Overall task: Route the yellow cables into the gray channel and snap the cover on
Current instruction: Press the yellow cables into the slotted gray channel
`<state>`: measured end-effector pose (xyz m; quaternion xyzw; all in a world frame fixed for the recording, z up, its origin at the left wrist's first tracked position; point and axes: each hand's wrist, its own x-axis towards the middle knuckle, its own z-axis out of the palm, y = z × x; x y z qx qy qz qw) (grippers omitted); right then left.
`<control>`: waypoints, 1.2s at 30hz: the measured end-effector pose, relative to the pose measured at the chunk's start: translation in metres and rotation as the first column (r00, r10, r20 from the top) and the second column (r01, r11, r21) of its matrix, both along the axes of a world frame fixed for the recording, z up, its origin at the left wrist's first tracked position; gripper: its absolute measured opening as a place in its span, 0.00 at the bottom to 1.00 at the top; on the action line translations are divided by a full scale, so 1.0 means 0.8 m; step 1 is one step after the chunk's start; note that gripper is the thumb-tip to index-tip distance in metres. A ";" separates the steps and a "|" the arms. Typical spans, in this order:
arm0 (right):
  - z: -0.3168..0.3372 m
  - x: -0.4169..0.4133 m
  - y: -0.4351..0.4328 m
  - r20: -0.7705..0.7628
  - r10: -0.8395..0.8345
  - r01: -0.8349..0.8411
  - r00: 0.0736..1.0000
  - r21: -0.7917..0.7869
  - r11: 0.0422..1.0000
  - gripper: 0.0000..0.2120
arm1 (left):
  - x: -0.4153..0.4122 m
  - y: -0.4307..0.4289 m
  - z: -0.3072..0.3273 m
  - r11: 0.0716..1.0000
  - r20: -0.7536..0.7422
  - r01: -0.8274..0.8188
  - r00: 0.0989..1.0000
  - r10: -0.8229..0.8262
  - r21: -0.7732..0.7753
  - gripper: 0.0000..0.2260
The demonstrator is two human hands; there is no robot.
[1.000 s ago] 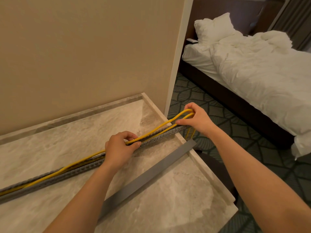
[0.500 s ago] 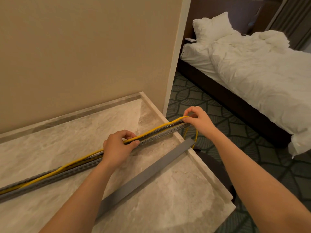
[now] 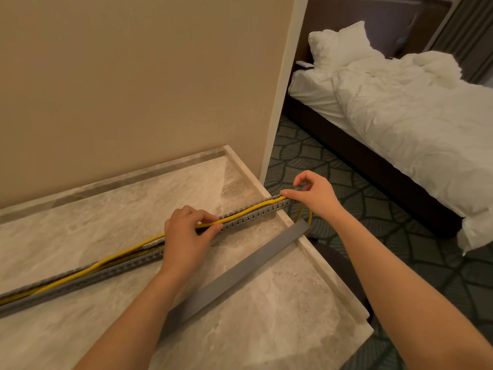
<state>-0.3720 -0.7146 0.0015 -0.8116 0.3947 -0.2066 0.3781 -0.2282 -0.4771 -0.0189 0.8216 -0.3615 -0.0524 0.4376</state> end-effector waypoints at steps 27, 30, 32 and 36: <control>0.003 0.097 0.194 -0.271 0.513 -0.577 0.815 -0.471 0.668 0.11 | 0.025 0.112 0.003 0.987 0.379 -0.030 0.925 -0.034 0.160 0.12; -0.005 0.109 0.226 -0.271 0.539 -0.597 0.798 -0.476 0.645 0.12 | 0.031 0.137 0.003 0.986 0.407 -0.068 0.913 0.001 0.150 0.07; -0.009 0.115 0.245 -0.279 0.560 -0.618 0.780 -0.488 0.617 0.13 | 0.033 0.154 0.003 0.981 0.405 -0.107 0.914 0.034 0.159 0.07; -0.017 0.116 0.264 -0.307 0.539 -0.608 0.784 -0.552 0.570 0.13 | 0.033 0.173 0.000 0.970 0.381 -0.154 0.922 0.071 0.191 0.06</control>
